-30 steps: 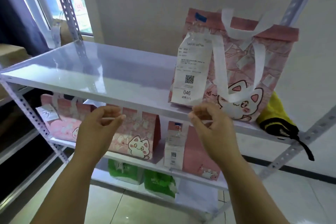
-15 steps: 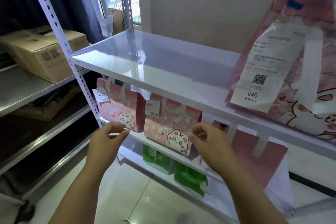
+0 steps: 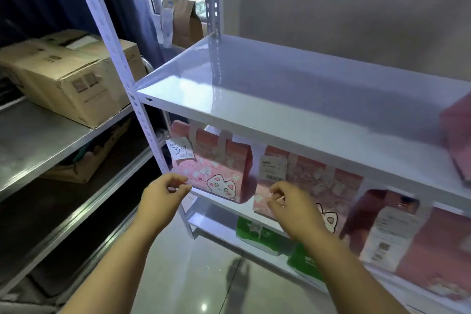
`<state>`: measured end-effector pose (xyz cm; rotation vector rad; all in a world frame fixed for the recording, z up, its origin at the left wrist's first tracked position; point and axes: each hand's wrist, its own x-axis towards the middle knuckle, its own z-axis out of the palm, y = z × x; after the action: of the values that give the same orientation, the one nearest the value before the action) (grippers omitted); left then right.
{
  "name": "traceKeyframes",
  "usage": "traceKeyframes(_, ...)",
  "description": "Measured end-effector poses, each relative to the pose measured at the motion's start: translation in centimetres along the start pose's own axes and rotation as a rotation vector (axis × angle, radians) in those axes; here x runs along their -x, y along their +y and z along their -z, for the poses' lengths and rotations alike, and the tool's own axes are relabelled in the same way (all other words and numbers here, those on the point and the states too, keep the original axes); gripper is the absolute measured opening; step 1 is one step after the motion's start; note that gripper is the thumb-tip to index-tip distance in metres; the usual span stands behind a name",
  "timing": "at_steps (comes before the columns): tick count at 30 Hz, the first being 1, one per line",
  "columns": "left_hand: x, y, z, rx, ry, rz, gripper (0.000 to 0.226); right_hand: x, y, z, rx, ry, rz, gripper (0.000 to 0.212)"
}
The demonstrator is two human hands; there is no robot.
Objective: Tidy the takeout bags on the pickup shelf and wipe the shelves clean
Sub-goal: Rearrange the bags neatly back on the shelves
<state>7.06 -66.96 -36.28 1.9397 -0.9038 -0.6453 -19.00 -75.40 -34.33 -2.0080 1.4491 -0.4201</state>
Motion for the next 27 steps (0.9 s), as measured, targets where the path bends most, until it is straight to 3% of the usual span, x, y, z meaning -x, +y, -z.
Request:
traceKeyframes(8, -10.0, -3.8, 1.9, -0.163, -0.086, -0.105, 0.032, -6.4, -3.1, -7.8, 0.072, -0.043, -0.239, 0.050)
traceKeyframes(12, -13.0, -5.1, 1.2, -0.169, -0.124, -0.134, 0.021, -9.6, -3.3, -9.5, 0.124, -0.007, -0.351, 0.060)
traceKeyframes(14, -14.1, -5.8, 0.7, -0.186, -0.157, -0.109, 0.020, -11.0, -3.5, -10.1, 0.093, -0.013, -0.424, 0.055)
traceKeyframes(18, -15.9, -6.9, -0.1, -0.116, -0.249, -0.051, 0.023, -12.4, -3.6, -11.0, 0.116, -0.014, -0.488, 0.023)
traceKeyframes(22, -17.0, -7.1, -0.8, -0.098, -0.246, -0.025, 0.033, -12.6, -3.1, -11.9, 0.119, 0.024, -0.514, 0.022)
traceKeyframes(27, -17.2, -7.2, -0.8, -0.113, -0.179, -0.005, 0.014, -12.1, -2.9, -12.4, 0.043, 0.088, -0.534, 0.026)
